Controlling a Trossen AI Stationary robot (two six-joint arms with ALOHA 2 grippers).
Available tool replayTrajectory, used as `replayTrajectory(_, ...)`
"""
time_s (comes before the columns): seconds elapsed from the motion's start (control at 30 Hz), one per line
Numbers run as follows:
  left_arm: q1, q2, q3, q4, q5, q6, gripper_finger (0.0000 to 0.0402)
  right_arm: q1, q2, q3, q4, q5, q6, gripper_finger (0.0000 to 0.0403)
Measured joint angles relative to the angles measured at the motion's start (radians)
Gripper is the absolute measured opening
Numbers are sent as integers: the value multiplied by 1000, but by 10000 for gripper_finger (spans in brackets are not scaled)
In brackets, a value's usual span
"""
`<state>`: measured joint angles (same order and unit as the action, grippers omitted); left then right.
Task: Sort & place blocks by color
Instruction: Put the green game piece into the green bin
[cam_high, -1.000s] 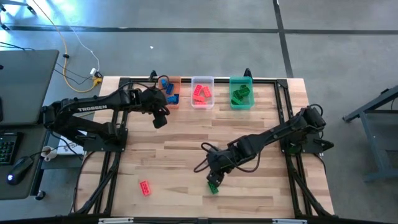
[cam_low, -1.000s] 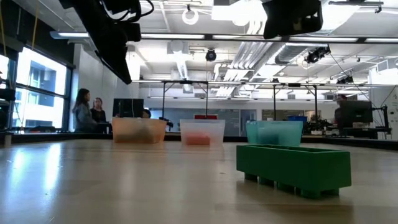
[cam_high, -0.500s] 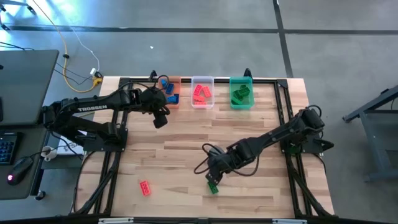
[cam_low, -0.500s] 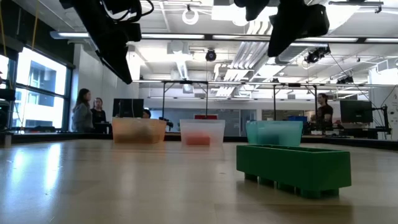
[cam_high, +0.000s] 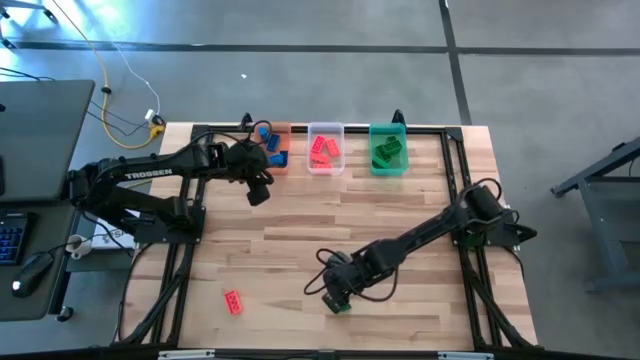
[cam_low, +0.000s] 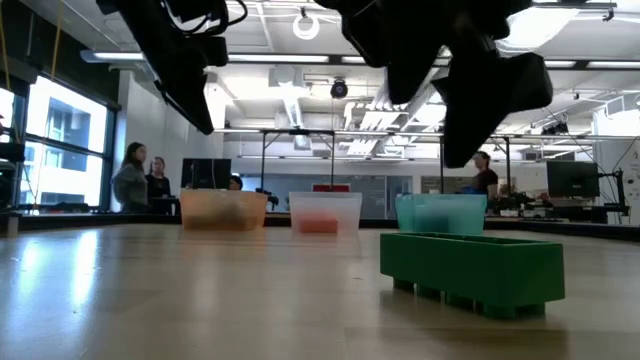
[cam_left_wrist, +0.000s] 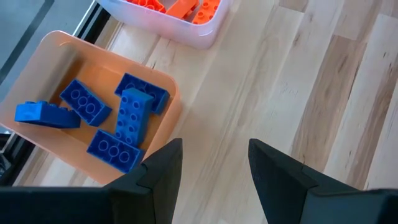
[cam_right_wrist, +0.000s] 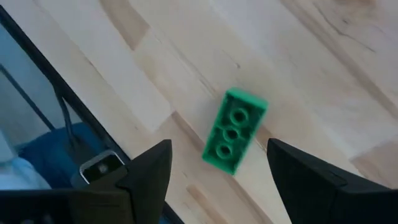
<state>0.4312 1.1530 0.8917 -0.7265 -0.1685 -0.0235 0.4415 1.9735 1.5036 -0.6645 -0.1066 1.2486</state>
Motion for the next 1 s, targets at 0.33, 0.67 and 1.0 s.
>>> replayTrajectory(0.33,1,0,0,42,0,0,170,11,62,0,8,28,9,252)
replayTrajectory(0.67,1,0,0,42,0,0,170,25,141,0,44,25,35,252)
replayTrajectory(1.0,1,0,0,42,0,1,170,42,179,6,6,67,95,214)
